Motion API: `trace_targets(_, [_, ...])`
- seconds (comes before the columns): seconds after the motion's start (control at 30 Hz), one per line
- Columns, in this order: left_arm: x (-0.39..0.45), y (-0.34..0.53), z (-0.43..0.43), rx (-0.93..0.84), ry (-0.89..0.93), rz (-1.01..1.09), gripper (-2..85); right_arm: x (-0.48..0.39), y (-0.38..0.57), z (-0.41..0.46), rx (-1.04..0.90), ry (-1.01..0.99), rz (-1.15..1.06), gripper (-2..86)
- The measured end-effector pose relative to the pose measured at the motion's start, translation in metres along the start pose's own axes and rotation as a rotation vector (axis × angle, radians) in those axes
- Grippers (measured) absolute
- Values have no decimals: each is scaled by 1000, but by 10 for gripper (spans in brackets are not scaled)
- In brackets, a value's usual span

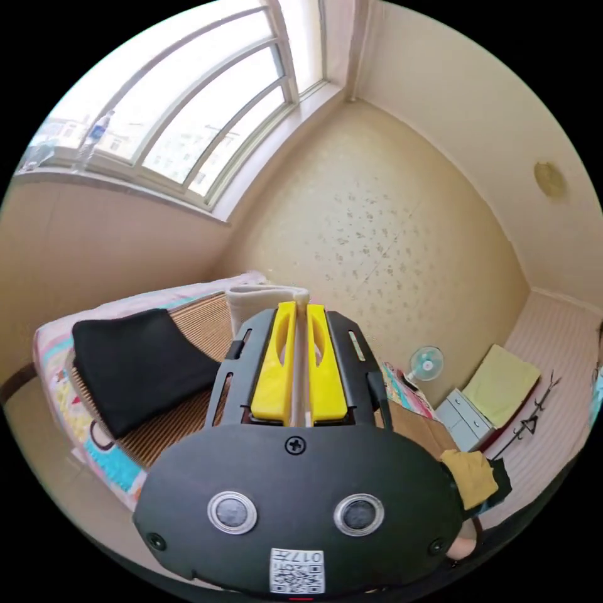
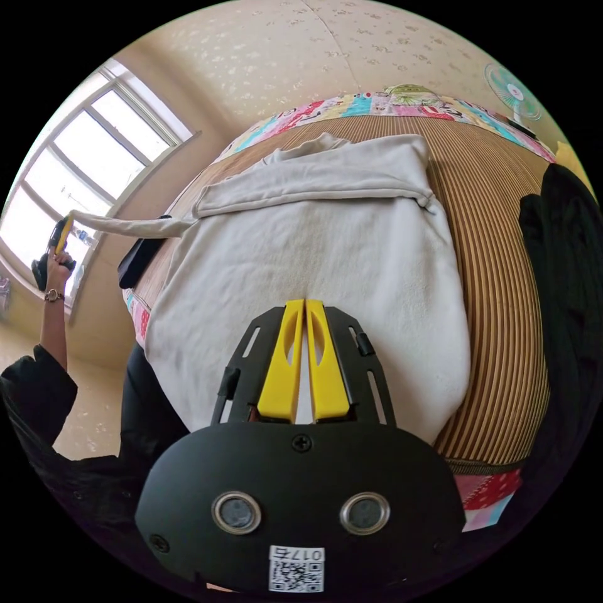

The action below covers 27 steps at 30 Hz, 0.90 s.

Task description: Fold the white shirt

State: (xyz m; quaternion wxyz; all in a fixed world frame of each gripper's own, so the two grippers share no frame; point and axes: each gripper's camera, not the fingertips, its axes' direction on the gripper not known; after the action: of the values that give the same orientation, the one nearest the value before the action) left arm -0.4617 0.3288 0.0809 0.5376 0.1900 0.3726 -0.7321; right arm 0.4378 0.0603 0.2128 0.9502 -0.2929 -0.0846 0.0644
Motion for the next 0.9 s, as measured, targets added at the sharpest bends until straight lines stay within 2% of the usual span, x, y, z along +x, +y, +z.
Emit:
trace_targets(0.13, [127,38,95,-69,272,80,39,5,8,-3,9,-28,12,6])
trace_targets(0.2, [227,104,174,-194,366,175,39,2,12,-4,12,-17,7,6])
trace_targets(0.33, [352,237,280,-371,446,331,40,-6,18,-7,11,9,11,5])
trace_targets(0.4, [408,341,345,-538,413,397,45,-11,25,-9,15,17,10,5])
trace_targets(0.43, [415,366,359,-584,393,398,47,-11,27,-9,19,17,10,5])
trace_targets(0.5, [422,459,400,-817,356,375,61,-11,37,-11,23,-10,19,5])
trace_targets(0.57, [409,495,400,-884,380,344,62,-6,44,-12,18,-50,20,5])
trace_targets(0.73, [345,498,340,-889,294,317,79,11,61,-18,-27,-172,35,5])
trace_targets(0.83, [283,477,263,-822,185,278,77,-1,67,-30,-57,-79,-3,5])
trace_targets(0.9, [236,465,196,-754,29,251,34,-18,75,-47,-26,18,-41,5])
